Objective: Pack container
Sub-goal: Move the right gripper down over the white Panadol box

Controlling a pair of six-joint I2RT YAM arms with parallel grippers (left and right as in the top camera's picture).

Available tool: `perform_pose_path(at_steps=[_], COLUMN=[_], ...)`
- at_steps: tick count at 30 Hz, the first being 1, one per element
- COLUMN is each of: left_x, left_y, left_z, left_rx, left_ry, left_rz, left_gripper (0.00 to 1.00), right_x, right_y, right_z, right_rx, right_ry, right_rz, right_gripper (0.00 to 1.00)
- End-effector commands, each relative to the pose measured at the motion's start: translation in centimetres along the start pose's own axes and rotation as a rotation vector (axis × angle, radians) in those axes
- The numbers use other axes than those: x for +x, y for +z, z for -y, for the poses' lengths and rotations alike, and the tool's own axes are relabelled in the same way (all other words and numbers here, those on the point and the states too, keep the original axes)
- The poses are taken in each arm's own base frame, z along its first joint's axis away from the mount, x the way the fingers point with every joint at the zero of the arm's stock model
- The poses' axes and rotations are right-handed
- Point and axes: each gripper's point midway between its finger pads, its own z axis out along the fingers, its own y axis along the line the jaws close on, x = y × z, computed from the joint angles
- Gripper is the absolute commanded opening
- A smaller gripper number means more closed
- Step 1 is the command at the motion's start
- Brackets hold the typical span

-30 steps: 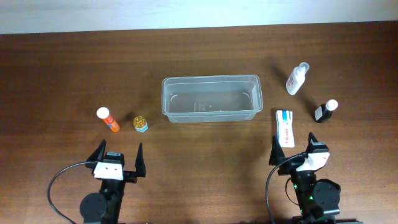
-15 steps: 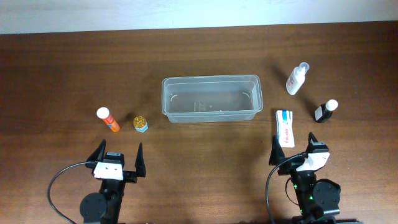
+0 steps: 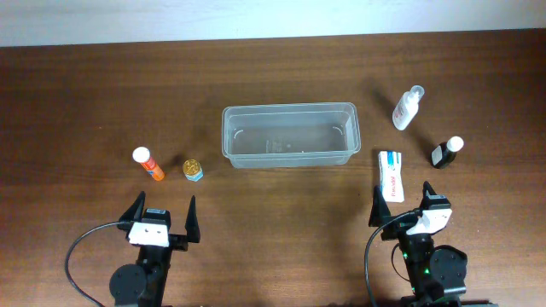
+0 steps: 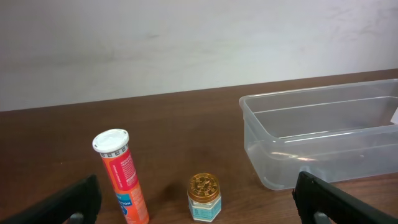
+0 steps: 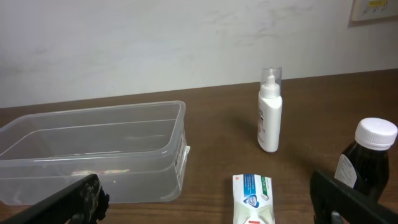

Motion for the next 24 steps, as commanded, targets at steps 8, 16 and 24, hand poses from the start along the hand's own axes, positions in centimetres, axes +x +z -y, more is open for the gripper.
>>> perform_pose_path(at_steps=[8, 16, 24], left_x=[0.1, 0.1, 0.1], left_y=[0.0, 0.0, 0.0], left_z=[0.2, 0.2, 0.2], left_rx=[0.012, 0.012, 0.012], left_ry=[0.012, 0.012, 0.012], left_rz=[0.002, 0.002, 0.002], left_gripper=[0.99, 1.00, 0.99], right_x=[-3.6, -11.0, -10.0], right_y=[-1.5, -3.4, -2.8], right_z=[-5.9, -6.1, -0.3], right_rx=[-0.335, -0.284, 0.072], right_ry=[-0.022, -0.070, -0.191], right_rz=[0.108, 0.144, -0.334], right_gripper=[0.98, 0.98, 0.98])
